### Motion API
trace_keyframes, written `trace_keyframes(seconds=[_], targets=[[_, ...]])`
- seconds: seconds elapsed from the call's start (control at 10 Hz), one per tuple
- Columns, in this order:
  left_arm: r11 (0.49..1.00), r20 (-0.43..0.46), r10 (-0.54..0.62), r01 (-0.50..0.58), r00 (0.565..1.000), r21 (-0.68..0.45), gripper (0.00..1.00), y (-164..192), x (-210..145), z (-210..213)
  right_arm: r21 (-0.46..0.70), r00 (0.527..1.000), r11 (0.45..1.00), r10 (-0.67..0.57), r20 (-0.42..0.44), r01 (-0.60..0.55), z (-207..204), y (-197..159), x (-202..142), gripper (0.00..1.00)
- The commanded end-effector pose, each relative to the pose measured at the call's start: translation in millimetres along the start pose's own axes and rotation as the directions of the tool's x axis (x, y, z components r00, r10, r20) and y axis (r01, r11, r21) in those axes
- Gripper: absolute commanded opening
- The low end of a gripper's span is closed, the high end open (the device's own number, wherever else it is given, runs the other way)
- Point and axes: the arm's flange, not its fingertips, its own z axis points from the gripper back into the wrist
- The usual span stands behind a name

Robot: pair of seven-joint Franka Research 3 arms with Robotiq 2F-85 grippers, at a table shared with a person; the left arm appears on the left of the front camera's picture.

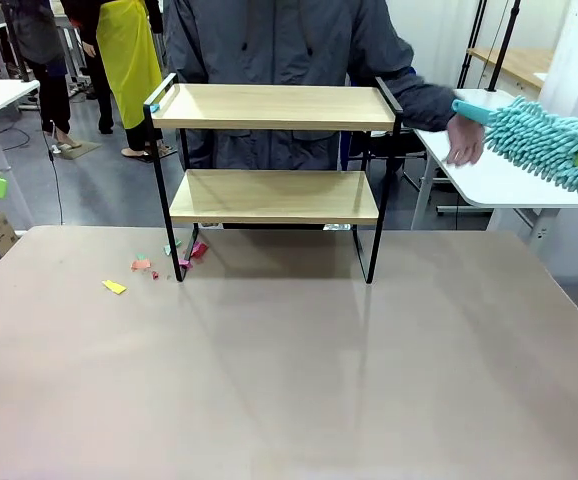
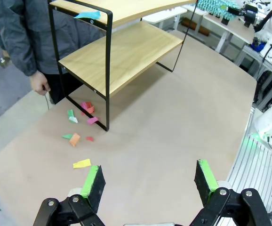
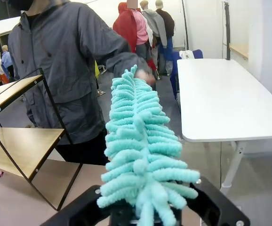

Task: Clean the shelf.
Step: Hand the Duster back to the human.

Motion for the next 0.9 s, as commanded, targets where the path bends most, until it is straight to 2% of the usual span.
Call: trace_keyframes(seconds=[0.0, 0.5, 0.6, 0.7, 0.8], targets=[[1.0, 0.009, 0.004, -0.004, 1.0, -0.007, 1.0, -1.7, 0.7, -0.2, -0.002, 1.0, 1.0, -0.004, 0.001, 0.004, 0.1, 0.0, -0.1, 0.16], [1.0, 0.009, 0.004, -0.004, 1.0, -0.007, 1.0, -1.7, 0.7, -0.2, -0.002, 1.0, 1.0, -0.004, 0.001, 0.004, 0.1, 0.0, -0.1, 0.16], [1.0, 0.009, 0.004, -0.004, 1.0, -0.007, 1.0, -1.7, 0.7, -0.2, 0.0, 1.0, 1.0, 0.0, 0.0, 0.0, 0.1, -0.1, -0.1, 0.66], [1.0, 0.009, 0.004, -0.004, 1.0, -0.007, 1.0, -1.7, 0.7, -0.2, 0.007, 1.0, 1.0, -0.018, -0.003, 0.018, 0.9, 0.1, -1.4, 0.73], [1.0, 0.009, 0.004, -0.004, 1.0, -0.007, 1.0, -1.7, 0.7, -0.2, 0.005, 1.0, 1.0, -0.028, -0.011, 0.028, 0.4, 0.0, 0.0, 1.0]])
